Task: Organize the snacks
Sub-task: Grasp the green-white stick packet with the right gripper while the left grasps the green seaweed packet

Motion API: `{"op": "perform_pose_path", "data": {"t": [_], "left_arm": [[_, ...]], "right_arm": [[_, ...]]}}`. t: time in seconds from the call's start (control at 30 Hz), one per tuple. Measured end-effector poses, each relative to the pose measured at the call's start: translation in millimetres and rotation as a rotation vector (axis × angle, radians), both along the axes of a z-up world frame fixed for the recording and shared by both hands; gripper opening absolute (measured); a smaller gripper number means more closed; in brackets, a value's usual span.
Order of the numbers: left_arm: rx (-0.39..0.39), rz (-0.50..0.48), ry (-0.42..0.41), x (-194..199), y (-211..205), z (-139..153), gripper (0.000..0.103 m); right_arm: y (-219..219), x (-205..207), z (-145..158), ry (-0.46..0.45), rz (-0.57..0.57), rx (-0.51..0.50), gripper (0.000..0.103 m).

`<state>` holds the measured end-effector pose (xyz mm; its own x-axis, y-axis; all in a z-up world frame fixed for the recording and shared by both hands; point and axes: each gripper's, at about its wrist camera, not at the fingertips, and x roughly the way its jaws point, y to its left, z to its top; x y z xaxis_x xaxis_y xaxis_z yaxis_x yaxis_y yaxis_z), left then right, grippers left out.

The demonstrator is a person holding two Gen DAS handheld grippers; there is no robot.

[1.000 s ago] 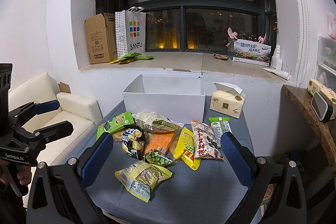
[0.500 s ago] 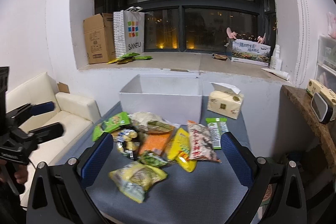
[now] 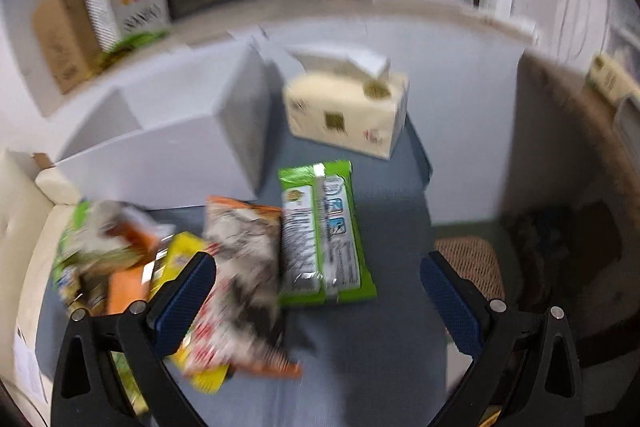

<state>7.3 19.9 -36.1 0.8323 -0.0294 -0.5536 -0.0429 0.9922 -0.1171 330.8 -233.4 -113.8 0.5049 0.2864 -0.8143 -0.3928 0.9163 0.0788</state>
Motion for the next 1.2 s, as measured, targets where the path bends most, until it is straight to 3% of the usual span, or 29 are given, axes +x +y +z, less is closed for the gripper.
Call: {"op": "perform_pose_path", "data": {"t": [0.33, 0.4, 0.47, 0.6, 0.8, 0.93, 1.1, 1.2], "left_arm": [[0.019, 0.029, 0.070, 14, 19, -23, 0.103], [0.023, 0.028, 0.077, 16, 24, -27, 0.103], [0.019, 0.023, 0.086, 17, 30, -33, 0.103], [0.030, 0.004, 0.095, 22, 42, -42, 0.103], [0.081, -0.041, 0.111, 40, 72, -54, 0.103], [0.105, -0.114, 0.149, 71, 95, -66, 0.103], [0.111, -0.215, 0.243, 123, 118, -91, 0.103], [0.130, -0.261, 0.291, 148, 122, -107, 0.103]], "right_arm": [[46, 75, -59, 0.125, -0.030, -0.135, 0.103], [48, 79, -66, 0.158, -0.025, -0.107, 0.093], [51, 79, -68, 0.144, -0.021, -0.146, 0.070], [46, 77, -67, 0.151, -0.014, -0.119, 0.065], [19, 60, -37, 0.056, -0.050, -0.045, 0.064], [-11, 38, 2, -0.055, -0.069, 0.055, 0.064], [-42, -14, 61, -0.160, -0.029, 0.184, 0.064], [-48, -48, 78, -0.208, 0.000, 0.237, 0.064]]}}
